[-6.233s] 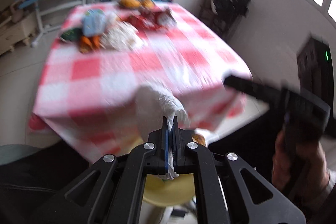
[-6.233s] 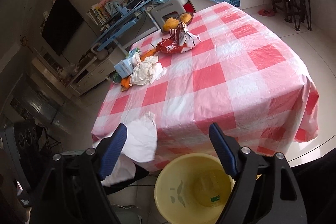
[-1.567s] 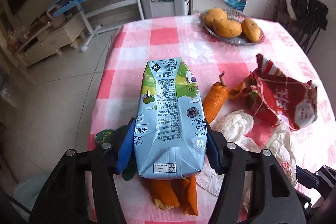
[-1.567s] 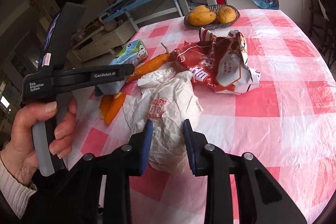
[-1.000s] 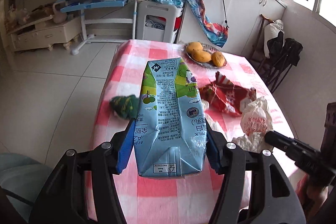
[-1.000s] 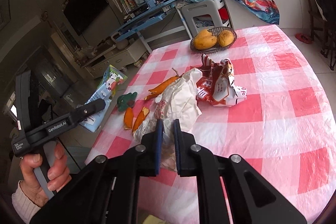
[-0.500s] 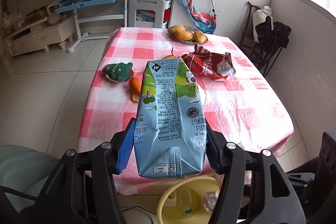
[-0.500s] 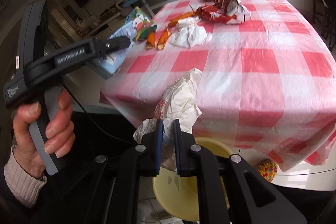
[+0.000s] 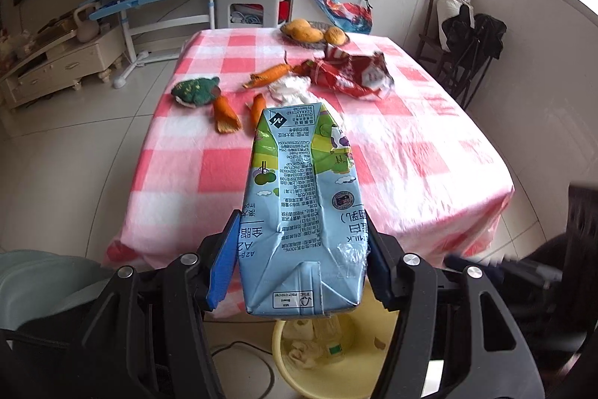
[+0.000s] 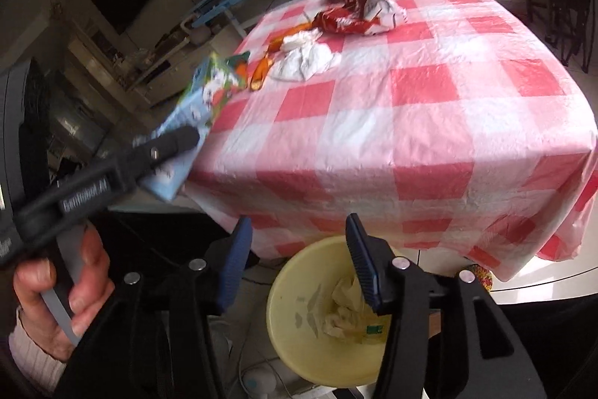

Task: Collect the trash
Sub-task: 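Carry the bag into the yellow bin with the right tool while the left drops the carton there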

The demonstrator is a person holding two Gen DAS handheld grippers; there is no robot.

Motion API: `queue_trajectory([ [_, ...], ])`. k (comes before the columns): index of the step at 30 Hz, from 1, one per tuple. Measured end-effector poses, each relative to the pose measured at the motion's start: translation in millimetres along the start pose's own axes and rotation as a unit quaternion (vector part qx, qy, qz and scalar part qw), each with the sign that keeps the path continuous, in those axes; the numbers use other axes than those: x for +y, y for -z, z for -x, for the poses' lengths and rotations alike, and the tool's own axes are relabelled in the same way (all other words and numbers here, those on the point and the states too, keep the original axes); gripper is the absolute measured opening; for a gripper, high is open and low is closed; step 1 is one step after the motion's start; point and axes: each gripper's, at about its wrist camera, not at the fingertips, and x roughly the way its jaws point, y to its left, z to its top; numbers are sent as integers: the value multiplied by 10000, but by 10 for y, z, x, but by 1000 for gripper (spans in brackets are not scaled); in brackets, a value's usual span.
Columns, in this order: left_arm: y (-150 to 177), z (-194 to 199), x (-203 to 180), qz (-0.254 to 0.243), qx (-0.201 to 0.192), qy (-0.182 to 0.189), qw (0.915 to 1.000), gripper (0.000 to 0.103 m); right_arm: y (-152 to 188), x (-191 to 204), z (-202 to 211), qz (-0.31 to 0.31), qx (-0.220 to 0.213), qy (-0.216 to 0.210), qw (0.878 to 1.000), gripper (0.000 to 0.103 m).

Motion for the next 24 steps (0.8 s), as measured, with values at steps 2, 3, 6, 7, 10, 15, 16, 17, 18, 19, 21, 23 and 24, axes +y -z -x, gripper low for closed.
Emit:
queue_trajectory([
  [2,105,-5,-69,-87,139,52,9999,57,-46,-52,103,-202,-330,42,9992,62],
  [3,163,-16,-111,-130,223,87,9996,57,-63,-91,153,-307,-470,52,9984,64],
  [6,361,-73,-245,-302,532,216,9979,57,-87,-180,259,-537,-751,103,9957,66],
  [7,431,-92,-299,-398,650,268,9967,57,-91,-220,283,-639,-818,121,9945,66],
  [10,597,-159,-430,-698,1025,413,9914,57,-123,-309,334,-891,-897,51,9920,66],
  [15,688,-201,-460,-852,1294,408,9871,57,-118,-302,359,-899,-949,57,9914,67],
  [16,681,-200,-433,-816,1309,401,9872,57,-119,-298,362,-886,-956,63,9914,67],
  [17,675,-200,-416,-794,1309,394,9874,57,-124,-301,359,-883,-950,62,9915,67],
  [18,670,-194,-395,-762,1285,358,9881,57,-118,-302,361,-884,-951,58,9915,67],
  [19,664,-188,-377,-727,1250,295,9890,58,-110,-299,374,-882,-957,66,9915,67],
  [21,641,-175,-336,-640,1173,241,9907,58,-109,-293,373,-871,-953,86,9916,67],
  [23,596,-149,-300,-553,1031,205,9929,58,-102,-282,367,-854,-946,93,9918,67],
  [24,575,-133,-284,-525,952,195,9939,58,-99,-273,365,-839,-942,99,9920,67],
])
